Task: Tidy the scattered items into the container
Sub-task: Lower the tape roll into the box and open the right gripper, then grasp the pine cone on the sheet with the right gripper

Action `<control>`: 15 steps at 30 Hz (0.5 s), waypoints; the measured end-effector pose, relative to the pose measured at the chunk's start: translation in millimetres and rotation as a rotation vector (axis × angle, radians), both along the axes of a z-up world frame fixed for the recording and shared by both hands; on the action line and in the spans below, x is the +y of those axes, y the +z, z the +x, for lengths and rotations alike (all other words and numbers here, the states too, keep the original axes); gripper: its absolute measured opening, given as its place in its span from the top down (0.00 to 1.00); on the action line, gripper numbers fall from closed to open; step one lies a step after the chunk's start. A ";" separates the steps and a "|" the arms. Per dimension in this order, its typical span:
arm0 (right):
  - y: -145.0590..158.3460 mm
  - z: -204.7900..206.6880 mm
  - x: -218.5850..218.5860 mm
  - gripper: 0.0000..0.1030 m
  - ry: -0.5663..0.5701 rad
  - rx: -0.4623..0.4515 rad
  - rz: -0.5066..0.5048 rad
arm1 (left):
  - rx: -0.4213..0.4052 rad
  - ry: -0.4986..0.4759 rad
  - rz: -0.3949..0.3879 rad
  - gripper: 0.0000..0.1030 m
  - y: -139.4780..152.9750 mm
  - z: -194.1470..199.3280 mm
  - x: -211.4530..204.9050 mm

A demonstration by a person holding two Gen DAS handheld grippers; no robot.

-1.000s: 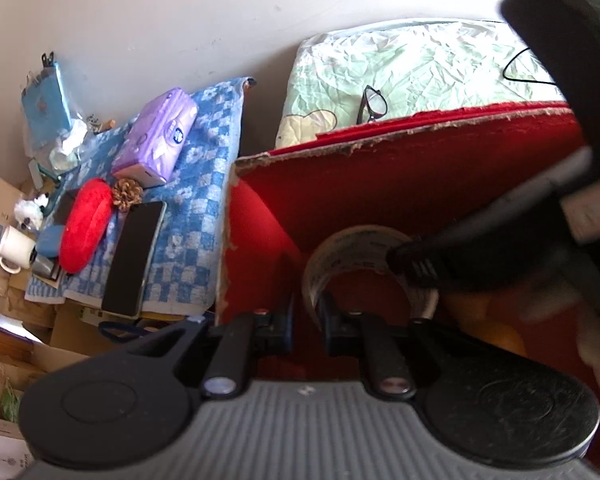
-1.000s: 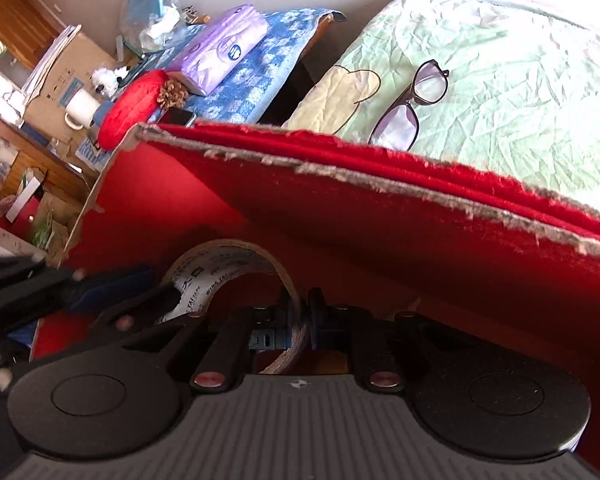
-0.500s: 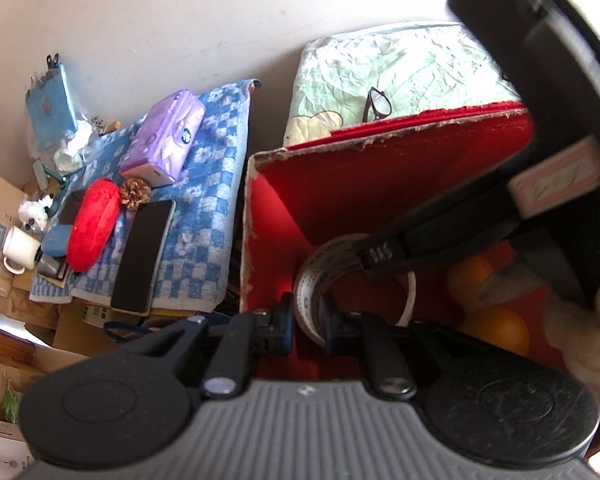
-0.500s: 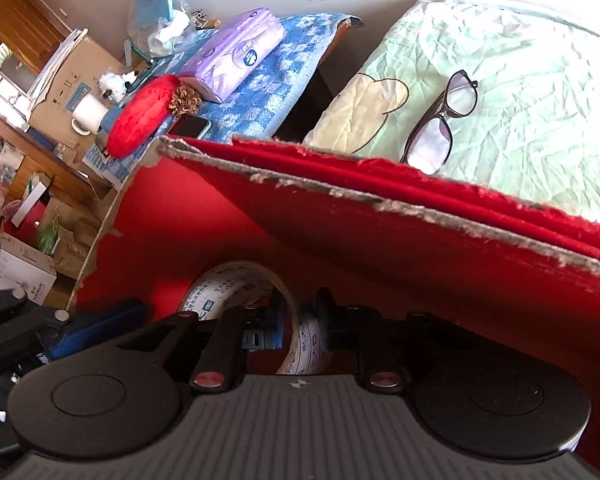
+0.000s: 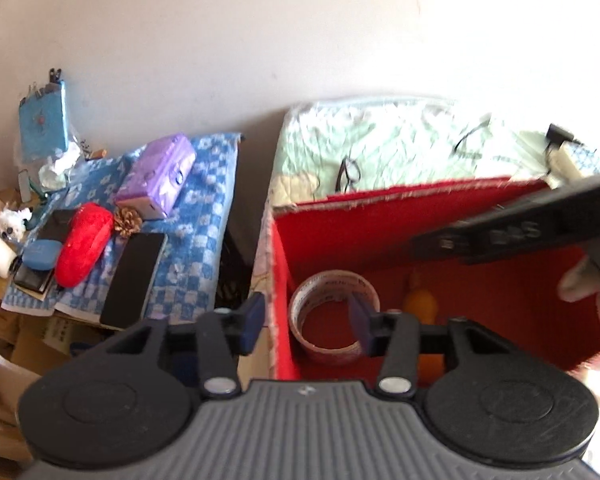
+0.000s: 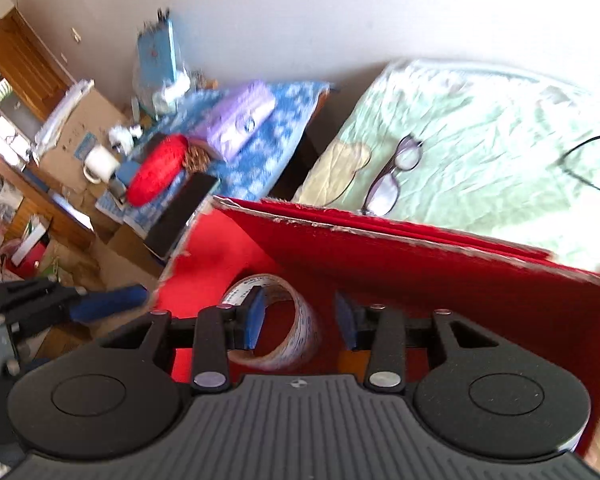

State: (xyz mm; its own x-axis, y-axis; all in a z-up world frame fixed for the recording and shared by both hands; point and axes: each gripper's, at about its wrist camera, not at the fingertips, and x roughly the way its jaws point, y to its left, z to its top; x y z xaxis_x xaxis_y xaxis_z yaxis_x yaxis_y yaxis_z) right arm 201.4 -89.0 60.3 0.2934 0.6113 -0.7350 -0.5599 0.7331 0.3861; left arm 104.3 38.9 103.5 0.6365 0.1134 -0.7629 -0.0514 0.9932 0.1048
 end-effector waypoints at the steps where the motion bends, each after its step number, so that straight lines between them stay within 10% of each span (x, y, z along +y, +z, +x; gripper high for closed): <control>1: 5.1 -6.9 -4.4 0.60 -0.012 -0.012 -0.001 | -0.017 -0.004 -0.016 0.47 4.5 -8.0 4.6; 6: 19.4 -52.0 -15.9 0.61 -0.063 -0.052 0.004 | -0.056 -0.039 -0.123 0.46 12.5 -51.4 31.8; 15: 5.5 -150.8 -7.5 0.60 0.036 -0.070 -0.056 | -0.036 -0.248 -0.270 0.12 -35.5 -138.9 51.2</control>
State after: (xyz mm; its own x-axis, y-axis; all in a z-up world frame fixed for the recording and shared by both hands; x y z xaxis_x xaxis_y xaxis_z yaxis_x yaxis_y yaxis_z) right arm 50.7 -96.5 65.8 0.3236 0.5813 -0.7466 -0.6107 0.7310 0.3045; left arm -34.6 90.1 68.1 0.6461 -0.2500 -0.7211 0.1951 0.9676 -0.1606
